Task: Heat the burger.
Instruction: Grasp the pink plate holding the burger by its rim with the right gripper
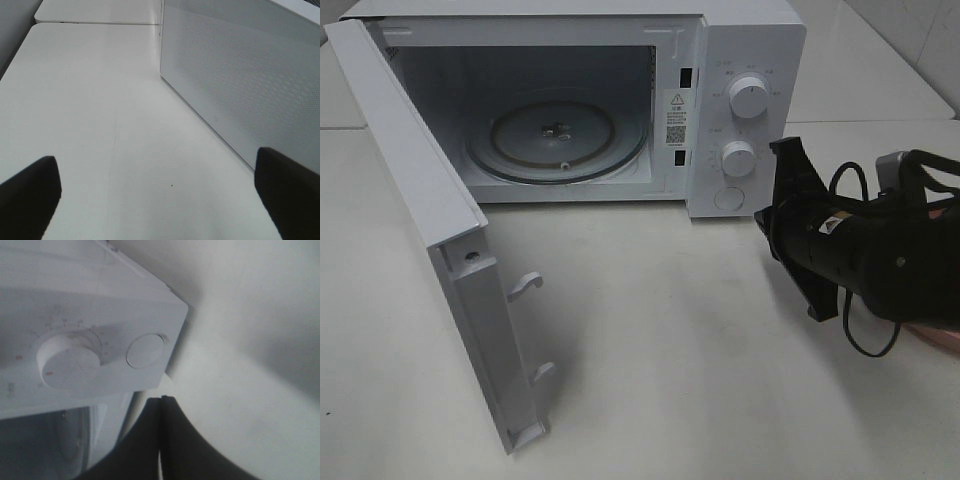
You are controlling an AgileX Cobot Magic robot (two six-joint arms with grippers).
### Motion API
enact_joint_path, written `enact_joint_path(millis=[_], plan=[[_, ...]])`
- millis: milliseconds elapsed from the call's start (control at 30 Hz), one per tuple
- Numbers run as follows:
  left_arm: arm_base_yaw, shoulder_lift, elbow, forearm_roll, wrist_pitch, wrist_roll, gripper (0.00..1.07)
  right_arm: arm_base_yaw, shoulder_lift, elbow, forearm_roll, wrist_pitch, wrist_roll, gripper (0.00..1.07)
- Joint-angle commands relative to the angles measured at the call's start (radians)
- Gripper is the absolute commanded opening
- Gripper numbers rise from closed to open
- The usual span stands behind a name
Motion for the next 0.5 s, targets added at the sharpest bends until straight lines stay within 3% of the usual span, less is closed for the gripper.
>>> enact_joint_path(millis=[33, 300, 500], plan=[[-0.002, -0.025, 0.004, -0.001, -0.006, -0.004, 1.01, 0.000, -0.077, 0.012, -0.036, 0.174, -0.146, 0.00], [-0.002, -0.025, 0.004, -0.001, -0.006, -0.004, 1.01, -0.005, -0.170, -0.005, -0.038, 0.397, -0.430, 0.00], [-0.002, -0.025, 0.004, -0.001, -0.006, -0.004, 1.01, -0.062, -0.199, -0.089, -0.154, 0.679, -0.639, 0.01]])
